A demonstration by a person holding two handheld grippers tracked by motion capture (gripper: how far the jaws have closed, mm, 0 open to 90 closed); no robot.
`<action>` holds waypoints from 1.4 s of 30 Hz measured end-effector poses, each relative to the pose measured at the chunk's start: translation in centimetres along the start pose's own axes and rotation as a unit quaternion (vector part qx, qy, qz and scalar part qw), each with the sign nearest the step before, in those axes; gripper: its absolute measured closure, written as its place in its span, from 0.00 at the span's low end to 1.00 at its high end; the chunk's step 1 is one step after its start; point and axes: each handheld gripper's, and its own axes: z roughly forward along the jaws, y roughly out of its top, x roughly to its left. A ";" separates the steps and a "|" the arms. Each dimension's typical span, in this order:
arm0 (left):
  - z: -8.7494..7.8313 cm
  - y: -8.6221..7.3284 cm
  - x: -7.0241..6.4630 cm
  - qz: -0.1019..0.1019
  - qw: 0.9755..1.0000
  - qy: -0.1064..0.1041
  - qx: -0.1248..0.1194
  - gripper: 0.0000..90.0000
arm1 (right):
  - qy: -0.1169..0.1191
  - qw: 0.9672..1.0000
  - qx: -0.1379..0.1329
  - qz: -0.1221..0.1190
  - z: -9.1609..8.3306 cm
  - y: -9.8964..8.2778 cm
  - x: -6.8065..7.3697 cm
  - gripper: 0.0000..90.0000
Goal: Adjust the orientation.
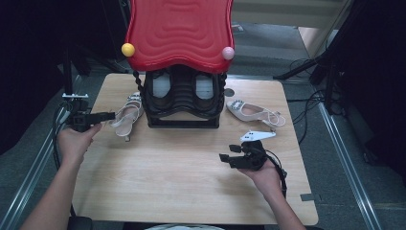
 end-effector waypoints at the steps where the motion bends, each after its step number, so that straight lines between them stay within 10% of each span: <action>1: 0.1 0.2 -0.1 -0.001 1.000 -0.001 0.000 0.62 | 0.000 1.000 0.000 0.000 0.0 0.0 0.0 0.46; 29: 6.4 0.0 -0.2 -0.024 0.998 0.066 -0.001 0.57 | -0.005 1.000 0.000 0.002 -0.1 -0.2 -0.1 0.46; 34: 6.7 -0.4 -0.9 -0.009 0.996 0.086 -0.006 0.69 | -0.007 1.000 -0.001 0.002 -0.2 -0.2 -0.1 0.47; 42: 6.1 -0.9 -0.1 -0.055 0.995 0.078 -0.025 0.87 | -0.008 1.000 0.000 -0.001 -0.2 -0.3 0.0 0.47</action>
